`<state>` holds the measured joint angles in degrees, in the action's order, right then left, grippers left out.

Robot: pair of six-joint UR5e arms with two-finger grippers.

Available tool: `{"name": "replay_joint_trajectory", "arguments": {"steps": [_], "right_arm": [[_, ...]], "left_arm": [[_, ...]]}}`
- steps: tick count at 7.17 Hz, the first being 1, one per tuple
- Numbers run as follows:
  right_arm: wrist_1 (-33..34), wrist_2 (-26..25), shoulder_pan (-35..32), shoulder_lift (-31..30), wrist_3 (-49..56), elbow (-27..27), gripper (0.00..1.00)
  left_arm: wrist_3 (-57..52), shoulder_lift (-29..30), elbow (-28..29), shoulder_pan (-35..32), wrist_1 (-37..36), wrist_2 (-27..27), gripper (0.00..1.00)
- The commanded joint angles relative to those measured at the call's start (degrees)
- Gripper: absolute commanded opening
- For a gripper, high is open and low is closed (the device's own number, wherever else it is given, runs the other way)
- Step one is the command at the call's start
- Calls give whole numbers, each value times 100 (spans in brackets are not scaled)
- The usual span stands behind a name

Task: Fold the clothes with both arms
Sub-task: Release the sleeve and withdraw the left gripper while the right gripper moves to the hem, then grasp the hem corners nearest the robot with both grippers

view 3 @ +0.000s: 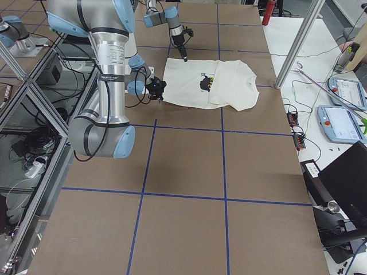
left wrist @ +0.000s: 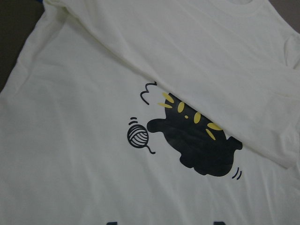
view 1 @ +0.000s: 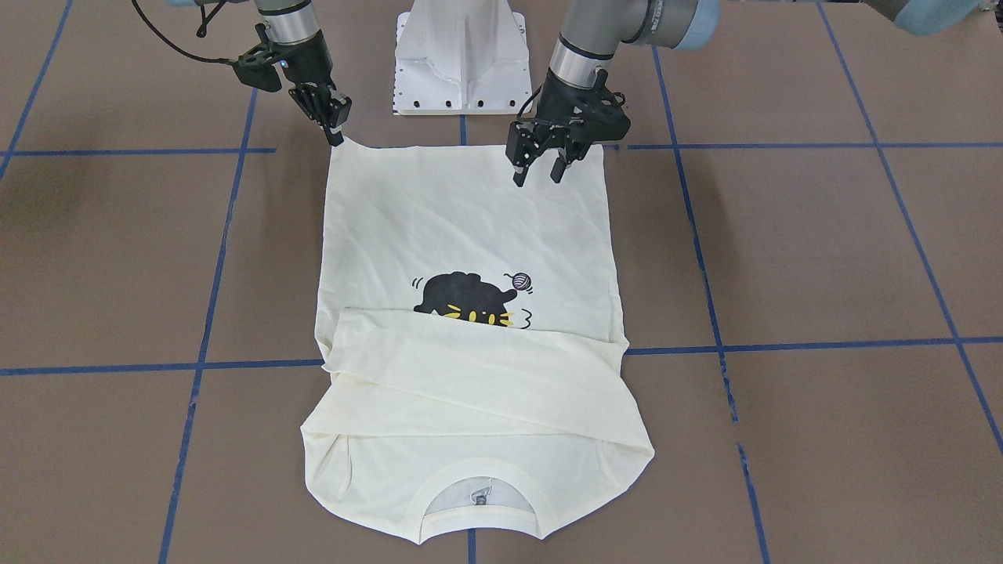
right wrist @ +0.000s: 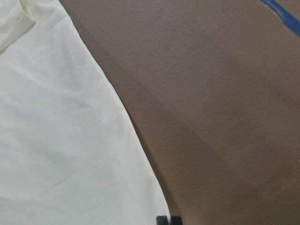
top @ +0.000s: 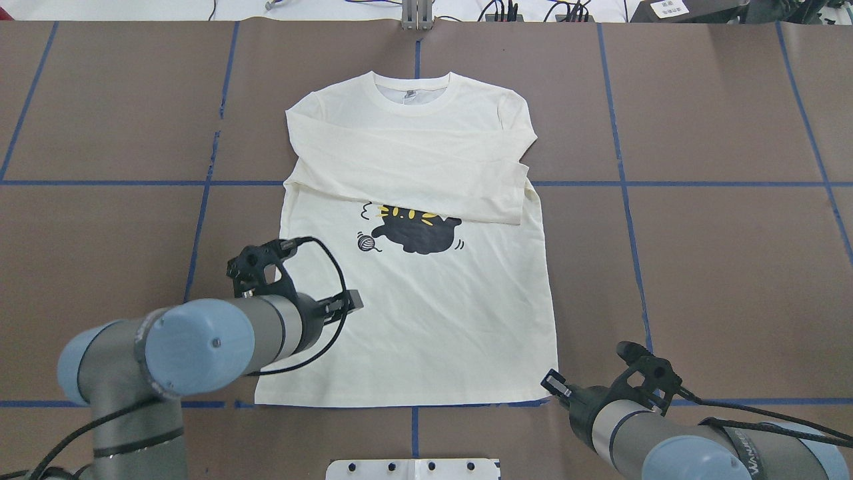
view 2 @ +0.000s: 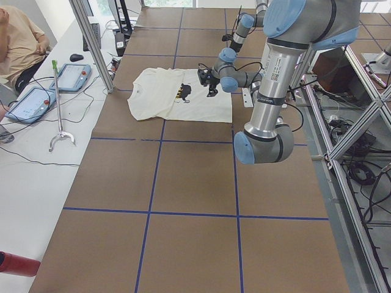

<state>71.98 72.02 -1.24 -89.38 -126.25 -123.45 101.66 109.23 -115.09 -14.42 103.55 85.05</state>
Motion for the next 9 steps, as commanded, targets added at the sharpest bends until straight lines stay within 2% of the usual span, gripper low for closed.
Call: {"name": "replay_joint_trajectory", "arguments": {"steps": [1, 2, 3, 9], "right_arm": [[0, 5, 10, 17, 4, -4, 0], [0, -4, 19, 17, 4, 5, 0], [0, -4, 10, 26, -5, 14, 0], [0, -13, 10, 26, -5, 5, 0]], "left_arm": [[425, -594, -311, 536, -404, -190, 70], [417, -752, -512, 546, -841, -181, 67], [417, -937, -557, 563, -915, -181, 67], [425, -1053, -409, 704, -907, -85, 52]]}}
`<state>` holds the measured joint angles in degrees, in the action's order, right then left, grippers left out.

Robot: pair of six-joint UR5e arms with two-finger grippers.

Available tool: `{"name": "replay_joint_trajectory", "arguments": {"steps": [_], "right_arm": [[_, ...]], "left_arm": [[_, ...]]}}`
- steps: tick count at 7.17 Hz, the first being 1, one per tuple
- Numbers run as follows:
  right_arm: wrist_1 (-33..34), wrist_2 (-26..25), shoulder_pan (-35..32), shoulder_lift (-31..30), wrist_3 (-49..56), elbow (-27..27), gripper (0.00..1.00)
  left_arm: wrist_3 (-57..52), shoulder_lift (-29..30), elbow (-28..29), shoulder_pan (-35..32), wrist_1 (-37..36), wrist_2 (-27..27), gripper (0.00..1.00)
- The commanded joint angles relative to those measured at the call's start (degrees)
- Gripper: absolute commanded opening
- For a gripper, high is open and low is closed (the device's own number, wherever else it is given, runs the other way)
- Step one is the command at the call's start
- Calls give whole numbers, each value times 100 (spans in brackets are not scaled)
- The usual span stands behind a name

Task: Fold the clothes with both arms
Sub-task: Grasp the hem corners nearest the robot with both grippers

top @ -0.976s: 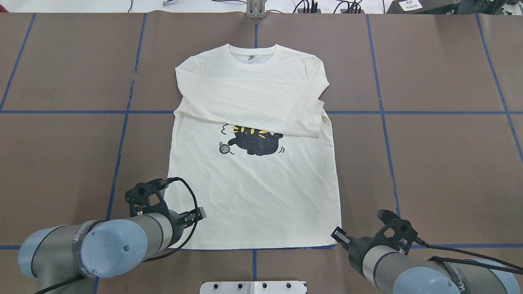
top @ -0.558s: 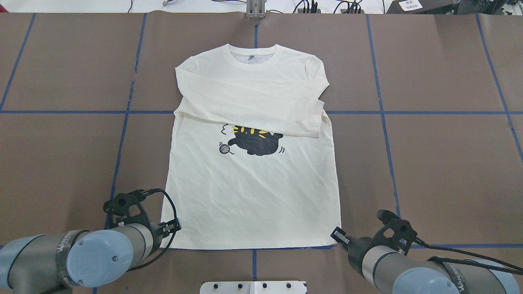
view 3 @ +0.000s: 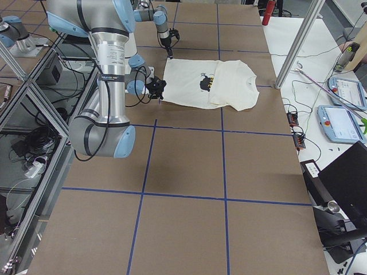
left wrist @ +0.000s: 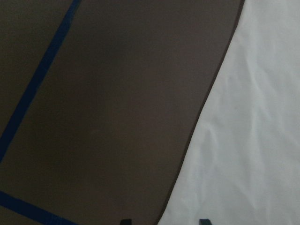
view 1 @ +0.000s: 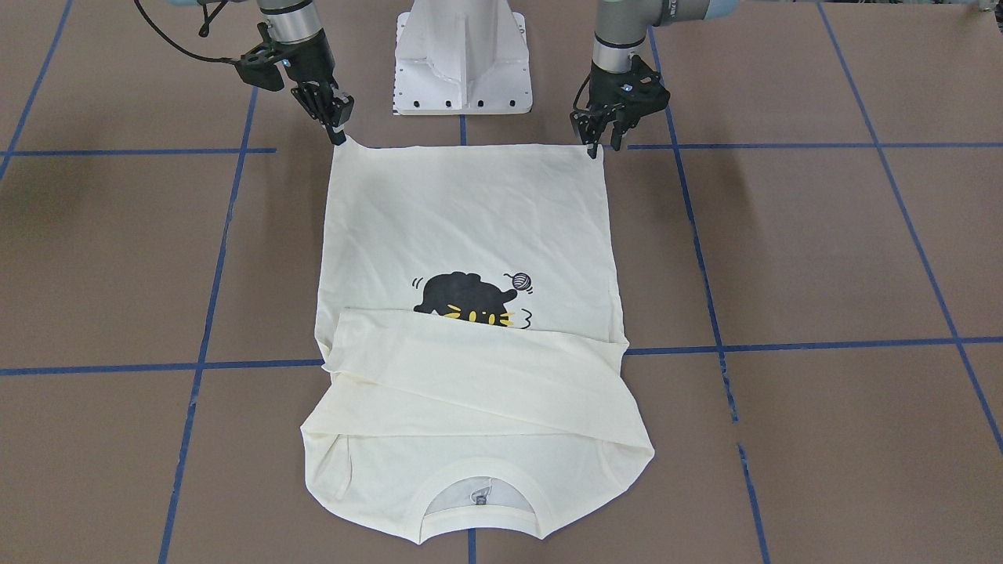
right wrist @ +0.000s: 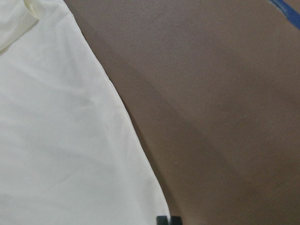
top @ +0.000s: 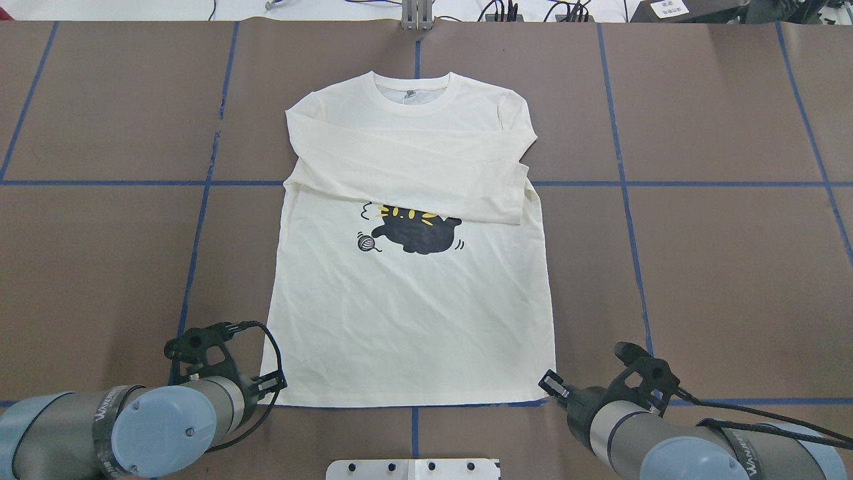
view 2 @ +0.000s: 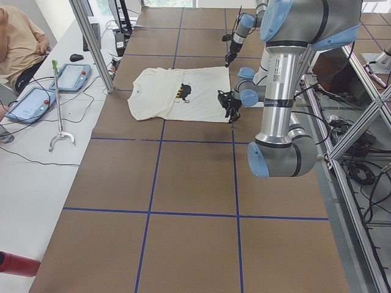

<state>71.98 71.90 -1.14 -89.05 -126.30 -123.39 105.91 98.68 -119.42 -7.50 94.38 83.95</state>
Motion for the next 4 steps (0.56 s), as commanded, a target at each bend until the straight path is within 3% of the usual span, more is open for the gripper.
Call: {"name": "replay_joint_trajectory", "arguments": {"steps": [1, 4], "right_arm": [[0, 0, 0, -7, 0, -9, 0], [0, 0, 0, -16, 0, -9, 0]], "left_arm": [[-8, 2, 24, 12, 10, 112, 49], [-9, 11, 32, 73, 10, 140, 49]]}}
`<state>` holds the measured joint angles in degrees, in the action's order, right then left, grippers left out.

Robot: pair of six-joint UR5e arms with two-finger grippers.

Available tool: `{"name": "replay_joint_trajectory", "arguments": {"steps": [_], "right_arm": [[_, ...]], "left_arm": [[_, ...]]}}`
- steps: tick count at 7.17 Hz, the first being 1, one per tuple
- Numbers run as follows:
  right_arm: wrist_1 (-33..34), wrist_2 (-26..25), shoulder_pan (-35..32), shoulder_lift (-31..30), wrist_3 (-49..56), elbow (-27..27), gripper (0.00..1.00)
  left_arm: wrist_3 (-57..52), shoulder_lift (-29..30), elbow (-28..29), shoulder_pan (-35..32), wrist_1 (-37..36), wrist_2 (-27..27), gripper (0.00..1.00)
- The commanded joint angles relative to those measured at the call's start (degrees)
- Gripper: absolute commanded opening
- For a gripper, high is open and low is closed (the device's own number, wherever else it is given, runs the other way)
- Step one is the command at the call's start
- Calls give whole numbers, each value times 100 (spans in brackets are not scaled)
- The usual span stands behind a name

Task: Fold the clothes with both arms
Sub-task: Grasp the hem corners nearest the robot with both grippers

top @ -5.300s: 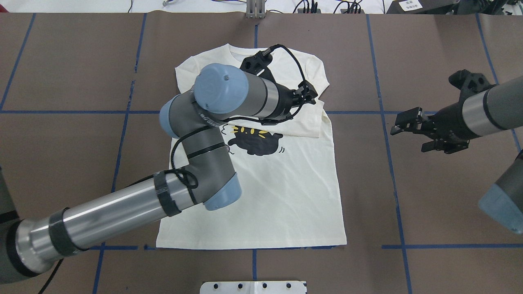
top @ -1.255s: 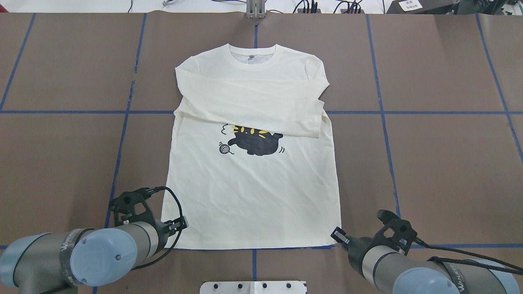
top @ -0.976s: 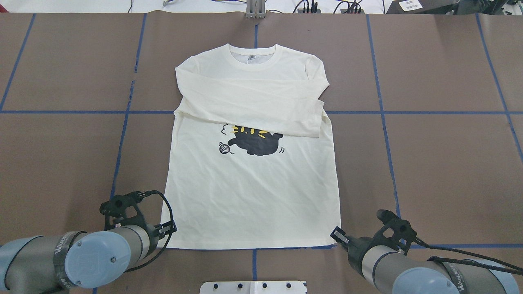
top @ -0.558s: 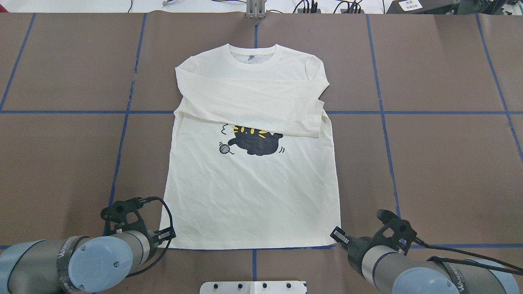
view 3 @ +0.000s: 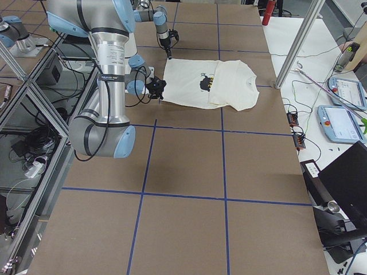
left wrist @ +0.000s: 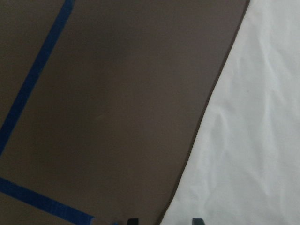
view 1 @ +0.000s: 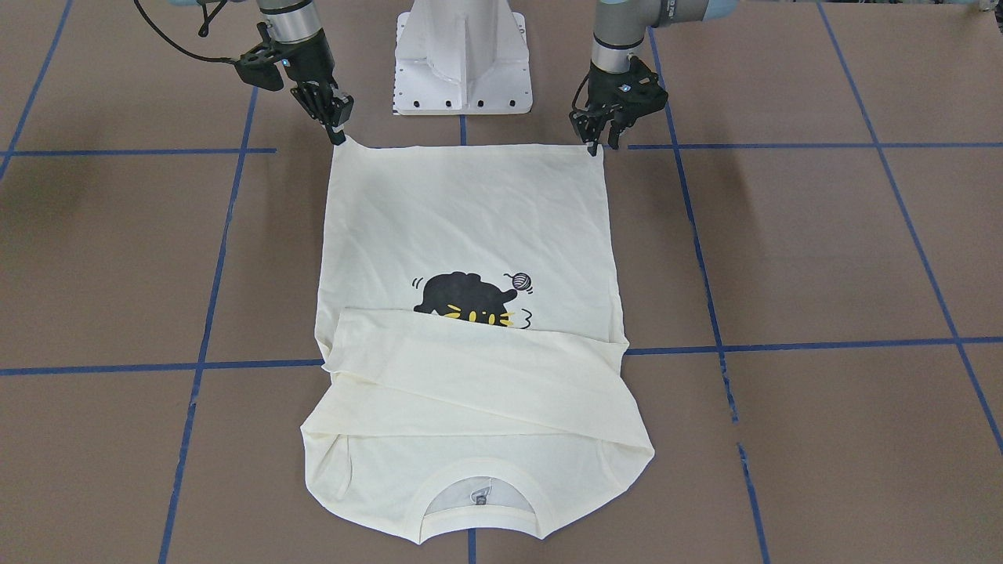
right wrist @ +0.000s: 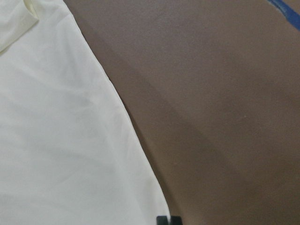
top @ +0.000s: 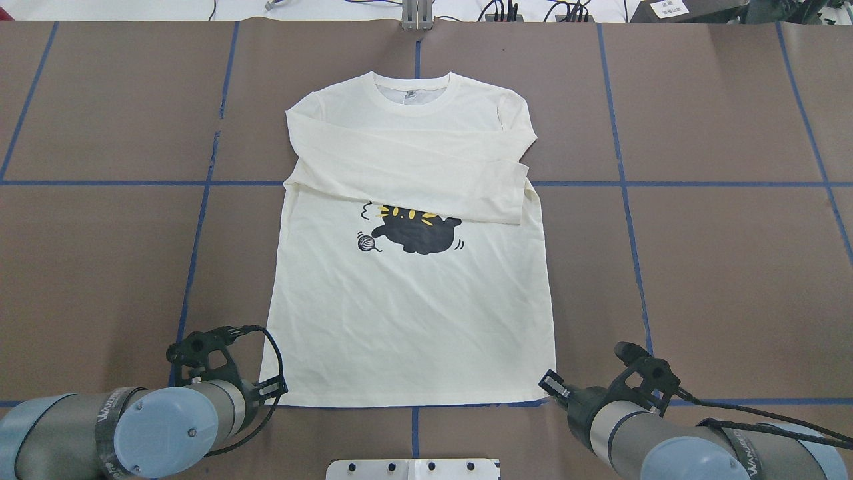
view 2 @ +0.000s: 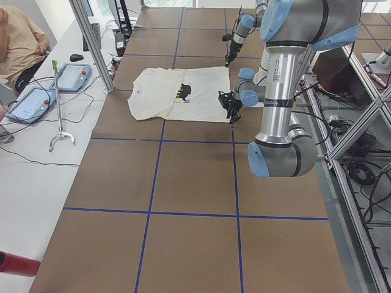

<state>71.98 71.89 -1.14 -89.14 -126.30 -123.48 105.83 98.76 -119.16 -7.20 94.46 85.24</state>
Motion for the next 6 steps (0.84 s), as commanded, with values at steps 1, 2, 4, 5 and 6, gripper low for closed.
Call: {"name": "replay_joint_trajectory", "arguments": {"steps": [1, 2, 4, 5, 6], "right_arm": [[0, 0, 0, -15, 0, 0, 0], [0, 0, 0, -24, 0, 0, 0], [0, 0, 0, -15, 0, 0, 0], [0, 0, 0, -24, 0, 0, 0], [0, 0, 0, -24, 0, 0, 0]], "left_arm": [[-1, 3, 7, 86, 2, 10, 48], [-1, 3, 15, 104, 2, 10, 45], [-18, -14, 42, 104, 2, 10, 42], [-27, -6, 111, 113, 20, 10, 42], [-44, -6, 103, 104, 29, 10, 37]]}}
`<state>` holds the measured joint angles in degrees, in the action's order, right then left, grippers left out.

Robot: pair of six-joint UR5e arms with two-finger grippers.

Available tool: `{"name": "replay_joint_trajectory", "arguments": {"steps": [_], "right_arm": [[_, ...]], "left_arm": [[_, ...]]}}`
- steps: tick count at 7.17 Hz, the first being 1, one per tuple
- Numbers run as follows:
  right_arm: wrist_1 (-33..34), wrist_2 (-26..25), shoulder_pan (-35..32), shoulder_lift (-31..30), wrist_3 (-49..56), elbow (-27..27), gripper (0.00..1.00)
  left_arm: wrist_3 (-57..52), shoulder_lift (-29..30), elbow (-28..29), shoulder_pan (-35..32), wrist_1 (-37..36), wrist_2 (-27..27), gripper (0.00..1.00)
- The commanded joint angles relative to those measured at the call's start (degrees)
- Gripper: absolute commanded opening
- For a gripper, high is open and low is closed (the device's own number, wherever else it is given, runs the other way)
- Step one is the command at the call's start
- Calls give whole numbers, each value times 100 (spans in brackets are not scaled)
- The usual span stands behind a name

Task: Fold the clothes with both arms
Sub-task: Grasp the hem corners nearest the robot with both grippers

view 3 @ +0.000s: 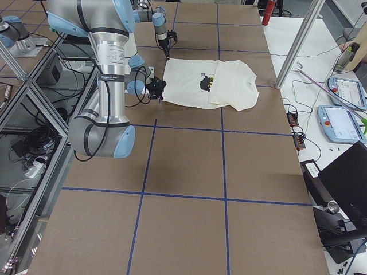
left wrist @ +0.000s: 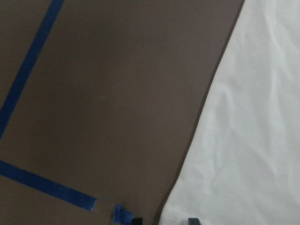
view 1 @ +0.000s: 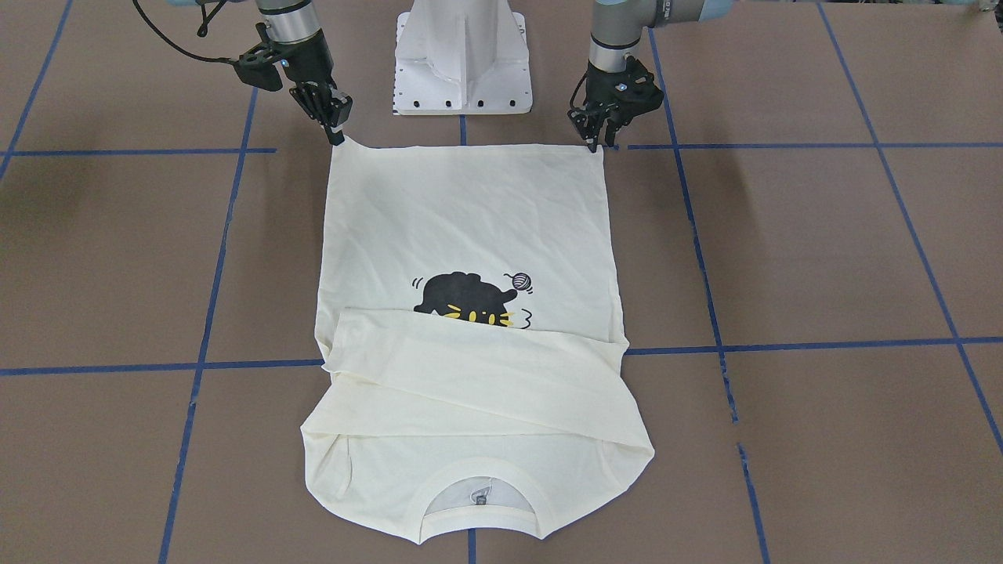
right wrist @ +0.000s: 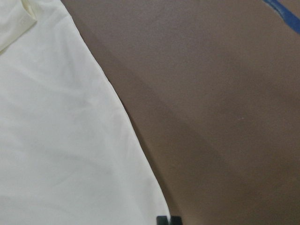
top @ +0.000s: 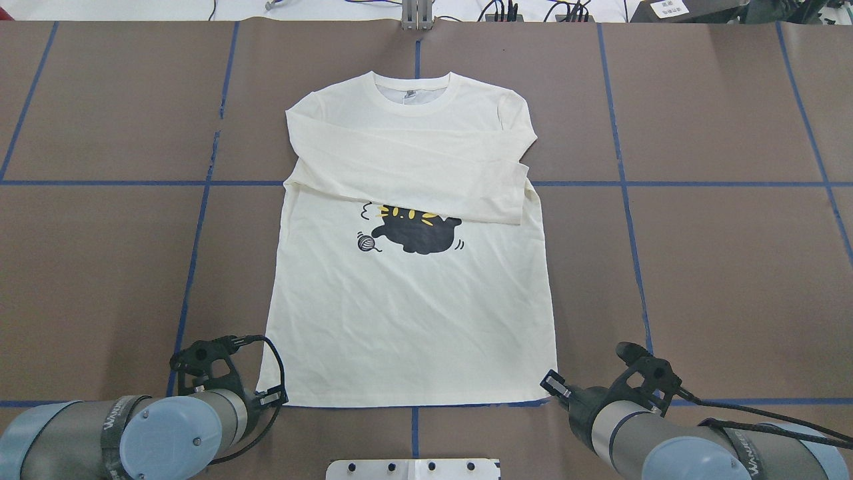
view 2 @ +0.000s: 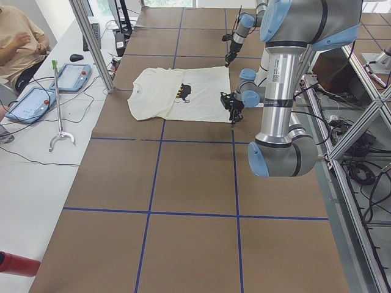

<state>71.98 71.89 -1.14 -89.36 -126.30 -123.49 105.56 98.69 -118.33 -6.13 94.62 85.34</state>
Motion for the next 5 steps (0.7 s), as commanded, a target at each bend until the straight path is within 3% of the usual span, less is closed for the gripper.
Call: {"name": "replay_joint_trajectory", "arguments": {"steps": [1, 2, 4, 5], "right_arm": [[0, 0, -9, -3, 0, 0, 0], [0, -9, -9, -11, 0, 0, 0], [0, -9, -9, -12, 0, 0, 0], [0, 0, -26, -55, 0, -87, 0]], "left_arm": [[-18, 10, 21, -2, 13, 0, 16], [-26, 19, 12, -2, 22, 35, 0], [-70, 63, -102, -2, 22, 534, 0], [-70, 54, -450, -28, 13, 580, 0]]}}
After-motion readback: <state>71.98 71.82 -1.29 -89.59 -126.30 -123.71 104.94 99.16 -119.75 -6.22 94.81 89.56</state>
